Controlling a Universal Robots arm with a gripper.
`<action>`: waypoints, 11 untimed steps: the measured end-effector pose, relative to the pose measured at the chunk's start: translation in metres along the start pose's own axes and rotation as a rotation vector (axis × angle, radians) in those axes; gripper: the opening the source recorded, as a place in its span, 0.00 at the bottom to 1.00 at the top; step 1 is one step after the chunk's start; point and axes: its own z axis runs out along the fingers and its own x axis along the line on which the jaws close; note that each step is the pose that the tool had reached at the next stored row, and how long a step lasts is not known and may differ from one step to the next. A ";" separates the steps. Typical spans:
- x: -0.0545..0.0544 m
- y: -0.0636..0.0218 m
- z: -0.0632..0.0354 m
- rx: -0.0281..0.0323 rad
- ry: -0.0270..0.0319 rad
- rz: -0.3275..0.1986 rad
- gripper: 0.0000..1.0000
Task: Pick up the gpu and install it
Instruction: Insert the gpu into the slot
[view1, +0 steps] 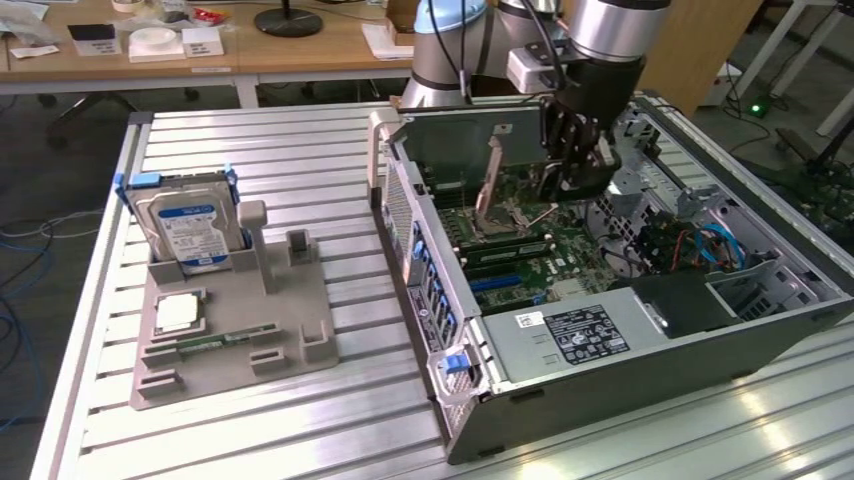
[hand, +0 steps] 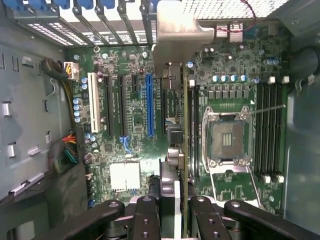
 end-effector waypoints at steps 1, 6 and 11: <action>0.000 0.0007 0.0016 -0.0001 -0.0003 -0.005 0.28; 0.001 0.0040 0.0073 -0.0001 -0.0004 -0.006 0.28; 0.003 0.0088 0.0115 -0.0002 -0.0002 -0.006 0.28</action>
